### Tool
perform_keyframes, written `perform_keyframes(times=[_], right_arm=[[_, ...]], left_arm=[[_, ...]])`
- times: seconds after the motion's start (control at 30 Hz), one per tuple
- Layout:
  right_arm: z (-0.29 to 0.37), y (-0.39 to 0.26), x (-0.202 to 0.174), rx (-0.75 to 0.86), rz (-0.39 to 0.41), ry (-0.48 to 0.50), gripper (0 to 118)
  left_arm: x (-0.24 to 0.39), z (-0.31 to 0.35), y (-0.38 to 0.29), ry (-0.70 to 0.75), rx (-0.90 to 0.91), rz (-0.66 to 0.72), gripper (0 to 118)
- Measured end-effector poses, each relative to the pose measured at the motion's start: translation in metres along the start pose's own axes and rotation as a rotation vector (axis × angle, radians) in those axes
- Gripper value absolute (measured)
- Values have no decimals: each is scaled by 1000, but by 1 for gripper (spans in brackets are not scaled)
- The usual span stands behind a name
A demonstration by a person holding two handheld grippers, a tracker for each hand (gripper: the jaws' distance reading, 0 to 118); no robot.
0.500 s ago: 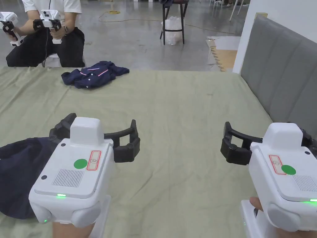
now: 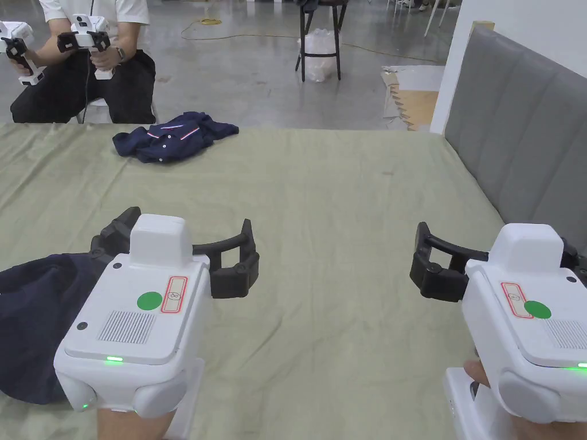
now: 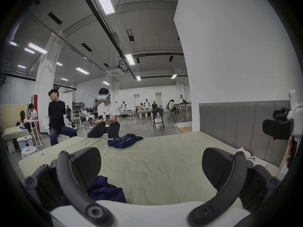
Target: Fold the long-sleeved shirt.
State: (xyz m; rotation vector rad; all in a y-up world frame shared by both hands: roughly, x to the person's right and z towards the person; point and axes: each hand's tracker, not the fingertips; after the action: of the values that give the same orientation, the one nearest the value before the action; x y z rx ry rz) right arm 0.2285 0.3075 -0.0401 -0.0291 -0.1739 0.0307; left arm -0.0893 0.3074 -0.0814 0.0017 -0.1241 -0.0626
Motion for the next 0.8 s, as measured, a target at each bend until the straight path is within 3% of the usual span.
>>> perform_keyframes(times=[0.8], right_arm=[[2,0,2,-4,-7,-8,118]], left_arm=[[1,1,0,8,11,-3,111]])
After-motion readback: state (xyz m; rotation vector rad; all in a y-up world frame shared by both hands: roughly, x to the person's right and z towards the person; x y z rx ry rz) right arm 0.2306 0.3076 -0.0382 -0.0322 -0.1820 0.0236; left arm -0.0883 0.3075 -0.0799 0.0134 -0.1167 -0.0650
